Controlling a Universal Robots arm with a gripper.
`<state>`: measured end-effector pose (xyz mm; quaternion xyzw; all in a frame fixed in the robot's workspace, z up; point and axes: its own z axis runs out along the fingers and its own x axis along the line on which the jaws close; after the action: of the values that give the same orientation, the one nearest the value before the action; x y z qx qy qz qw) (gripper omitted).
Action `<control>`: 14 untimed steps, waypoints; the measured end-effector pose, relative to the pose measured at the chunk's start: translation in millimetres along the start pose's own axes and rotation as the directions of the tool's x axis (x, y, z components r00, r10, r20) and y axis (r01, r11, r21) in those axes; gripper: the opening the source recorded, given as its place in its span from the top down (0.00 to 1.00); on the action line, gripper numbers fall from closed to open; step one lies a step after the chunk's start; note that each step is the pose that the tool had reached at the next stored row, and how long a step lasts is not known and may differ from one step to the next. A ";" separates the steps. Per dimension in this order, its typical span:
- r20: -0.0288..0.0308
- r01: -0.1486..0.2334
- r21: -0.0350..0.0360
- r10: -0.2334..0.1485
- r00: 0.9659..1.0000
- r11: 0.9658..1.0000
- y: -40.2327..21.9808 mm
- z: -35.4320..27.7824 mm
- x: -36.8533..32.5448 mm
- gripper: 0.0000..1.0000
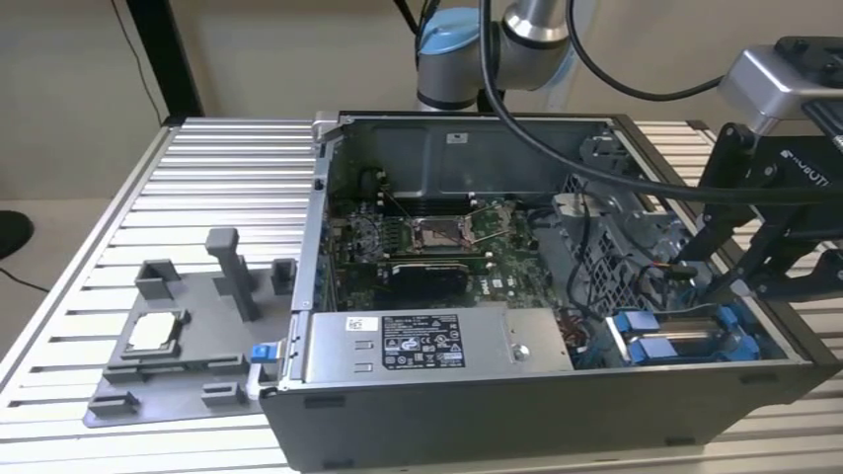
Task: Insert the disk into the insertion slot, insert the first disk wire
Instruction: 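Insert the first disk wire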
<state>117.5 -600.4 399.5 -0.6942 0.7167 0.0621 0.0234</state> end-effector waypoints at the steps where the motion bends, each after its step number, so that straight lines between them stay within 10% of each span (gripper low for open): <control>1: 0.002 0.000 0.002 0.000 1.000 1.000 0.0 0.3 0.0 0.00; 14: 0.003 0.001 0.006 -0.001 1.000 1.000 -0.8 3.7 -4.4 0.00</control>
<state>118.2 -595.6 396.3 -0.6943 0.7166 0.0610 0.0265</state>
